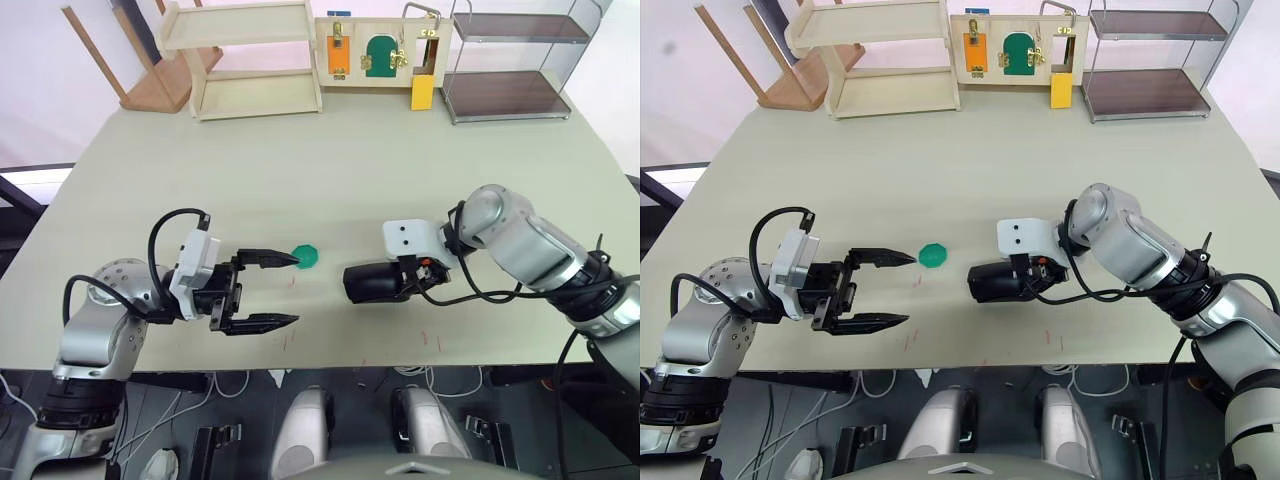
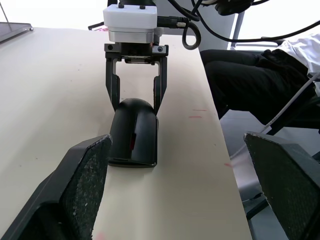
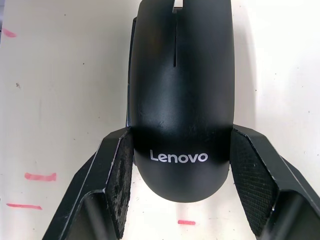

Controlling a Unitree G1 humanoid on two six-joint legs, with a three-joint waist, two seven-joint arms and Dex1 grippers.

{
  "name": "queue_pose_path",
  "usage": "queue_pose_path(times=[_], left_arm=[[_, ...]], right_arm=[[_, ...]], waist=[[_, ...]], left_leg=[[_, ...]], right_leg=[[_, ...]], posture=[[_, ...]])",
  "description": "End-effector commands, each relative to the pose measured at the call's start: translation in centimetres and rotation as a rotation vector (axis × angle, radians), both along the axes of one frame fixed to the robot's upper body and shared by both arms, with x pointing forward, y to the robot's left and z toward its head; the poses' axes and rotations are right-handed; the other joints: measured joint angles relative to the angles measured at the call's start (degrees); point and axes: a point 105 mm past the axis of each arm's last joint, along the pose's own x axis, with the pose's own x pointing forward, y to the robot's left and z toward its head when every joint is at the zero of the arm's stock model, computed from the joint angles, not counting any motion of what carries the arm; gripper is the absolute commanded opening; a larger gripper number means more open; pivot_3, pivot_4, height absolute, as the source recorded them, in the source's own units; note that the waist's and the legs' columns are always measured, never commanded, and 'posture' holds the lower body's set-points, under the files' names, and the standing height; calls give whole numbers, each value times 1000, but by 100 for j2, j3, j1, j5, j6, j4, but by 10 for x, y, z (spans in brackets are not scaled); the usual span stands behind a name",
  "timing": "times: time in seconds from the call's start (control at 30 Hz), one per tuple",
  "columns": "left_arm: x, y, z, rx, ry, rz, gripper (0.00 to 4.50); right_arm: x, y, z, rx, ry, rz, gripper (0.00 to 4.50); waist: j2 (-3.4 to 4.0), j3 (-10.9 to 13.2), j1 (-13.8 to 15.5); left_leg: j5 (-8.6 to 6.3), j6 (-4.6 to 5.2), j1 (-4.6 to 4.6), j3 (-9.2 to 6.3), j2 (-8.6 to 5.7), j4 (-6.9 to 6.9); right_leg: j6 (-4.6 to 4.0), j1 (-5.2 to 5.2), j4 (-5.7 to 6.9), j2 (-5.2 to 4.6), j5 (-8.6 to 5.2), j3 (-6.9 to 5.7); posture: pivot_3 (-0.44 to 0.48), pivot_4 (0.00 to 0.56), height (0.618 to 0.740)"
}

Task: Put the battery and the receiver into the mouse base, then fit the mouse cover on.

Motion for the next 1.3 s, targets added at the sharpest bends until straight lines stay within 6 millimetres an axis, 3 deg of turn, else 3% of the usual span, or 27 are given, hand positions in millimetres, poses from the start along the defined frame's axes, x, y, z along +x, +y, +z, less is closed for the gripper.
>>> queue_pose_path(times=[0.03, 0.63, 0.77, 0.8, 1.3], left_arm=[[-2, -2, 7, -3, -42, -15, 4500], [-4, -3, 5, -4, -37, -18, 4500], [-5, -3, 5, -5, -34, -20, 4500], [-5, -3, 5, -5, -34, -21, 4500], [-4, -3, 6, -4, -34, -20, 4500]], right_arm=[[4, -4, 0, -14, -26, -14, 2272], [6, -2, 1, -12, -38, -13, 2272], [7, -2, 1, -11, -41, -16, 4251], [7, -2, 2, -8, -45, -17, 4435], [3, -5, 10, 11, -28, -35, 4435]], waist=[[0, 0, -1], [0, 0, -8], [0, 0, -4], [0, 0, -4], [0, 1, -2]], left_leg=[[0, 0, 0, 0, 0, 0], [0, 0, 6, 1, 0, 0], [0, 0, 4, 2, 0, 1], [0, 0, 4, 3, 0, 0], [0, 0, -4, 13, 0, -3]], right_leg=[[0, 0, 0, 0, 0, 0], [-4, 1, 5, 1, -2, 0], [-4, 0, 5, 0, -2, 1], [-3, 0, 3, 0, -2, 0], [2, -10, 4, 0, 1, 1]], posture=[[0, 150, 740], [0, 150, 740], [0, 150, 740], [0, 150, 740], [0, 150, 740]])
